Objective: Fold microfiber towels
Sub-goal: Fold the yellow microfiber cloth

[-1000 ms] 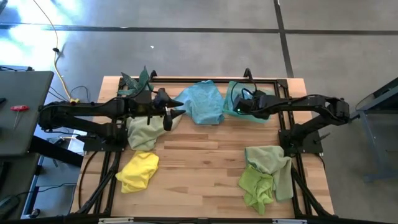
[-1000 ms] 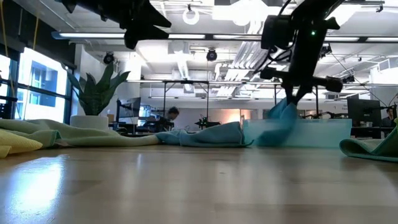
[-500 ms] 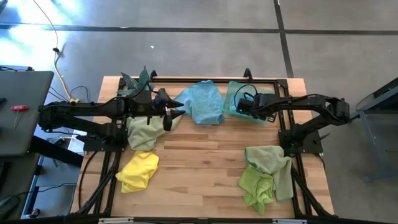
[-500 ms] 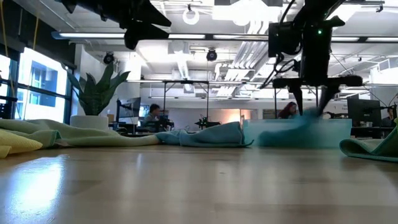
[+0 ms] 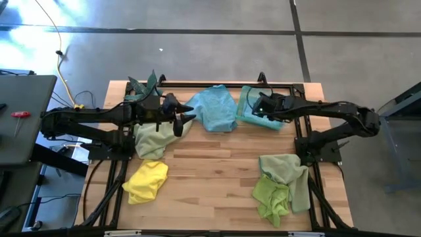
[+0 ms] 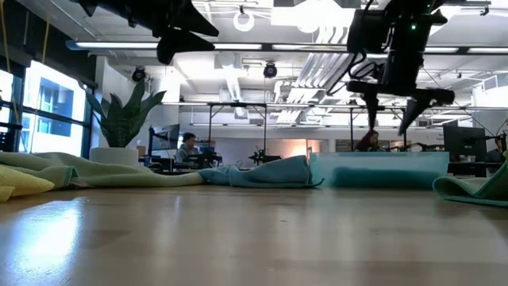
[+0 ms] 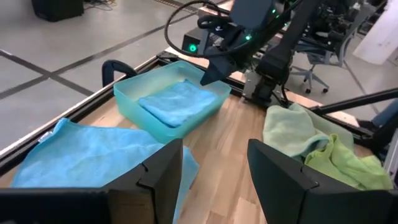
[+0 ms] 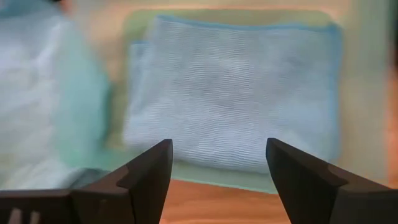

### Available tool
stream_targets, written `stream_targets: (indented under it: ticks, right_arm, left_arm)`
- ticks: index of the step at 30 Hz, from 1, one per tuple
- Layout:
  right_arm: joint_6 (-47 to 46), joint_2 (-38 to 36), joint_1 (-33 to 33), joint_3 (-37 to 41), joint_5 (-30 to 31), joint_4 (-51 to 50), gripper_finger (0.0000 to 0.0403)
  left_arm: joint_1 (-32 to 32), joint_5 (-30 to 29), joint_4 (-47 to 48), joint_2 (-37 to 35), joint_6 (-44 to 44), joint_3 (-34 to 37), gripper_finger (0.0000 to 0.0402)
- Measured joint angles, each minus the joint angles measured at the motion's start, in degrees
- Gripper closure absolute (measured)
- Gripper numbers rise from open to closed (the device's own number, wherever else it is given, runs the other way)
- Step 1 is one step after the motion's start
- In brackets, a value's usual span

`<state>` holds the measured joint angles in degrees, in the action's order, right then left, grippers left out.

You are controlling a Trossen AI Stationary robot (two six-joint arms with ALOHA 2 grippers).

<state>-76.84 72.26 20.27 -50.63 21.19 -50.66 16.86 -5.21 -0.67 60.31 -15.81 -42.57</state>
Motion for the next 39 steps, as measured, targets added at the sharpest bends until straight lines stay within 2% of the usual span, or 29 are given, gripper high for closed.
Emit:
stream_targets:
  ticks: [4, 8, 12, 15, 20, 26, 30, 35, 39]
  right_arm:
    - [14.0, 0.0, -0.5, 0.0, -0.4, 10.6, 0.0151]
    - [28.0, -1.4, -2.5, 0.0, -5.5, 20.4, 0.0151]
    - [37.0, -2.0, -4.7, 0.0, -7.4, 27.0, 0.0151]
    - [42.3, -1.9, -5.3, 0.0, -7.6, 29.3, 0.0151]
    - [44.7, -1.9, -5.4, 0.0, -7.7, 30.2, 0.0151]
    - [57.0, -2.3, -9.0, 0.0, -8.6, 36.5, 0.0151]
    - [60.4, -2.4, -9.6, 0.0, -8.6, 36.3, 0.0151]
    - [57.8, -2.3, -9.8, 0.0, -8.6, 35.9, 0.0151]
    - [54.4, -2.3, -9.8, 0.0, -8.6, 35.9, 0.0151]
  left_arm:
    - [-0.3, 0.0, 0.9, 0.0, -1.5, 0.0, 0.0229]
    - [-0.7, 0.0, 6.4, 0.0, -4.3, 0.0, 0.0229]
    - [-2.1, -1.1, 10.8, 0.1, -8.5, 0.0, 0.0229]
    - [-3.8, -4.4, 11.5, 0.1, -10.8, 0.0, 0.0229]
    - [-6.2, -10.4, 9.7, 0.0, -13.1, 0.0, 0.0229]
    - [-9.0, -10.5, 1.3, -1.2, -11.6, 0.0, 0.0229]
    - [-10.8, -12.3, -1.3, -4.9, -11.4, 0.0, 0.0229]
    - [-12.3, -13.2, 2.0, -9.9, -10.1, -0.1, 0.0229]
    - [-13.6, -12.5, 12.5, -11.7, -12.6, -0.1, 0.0229]
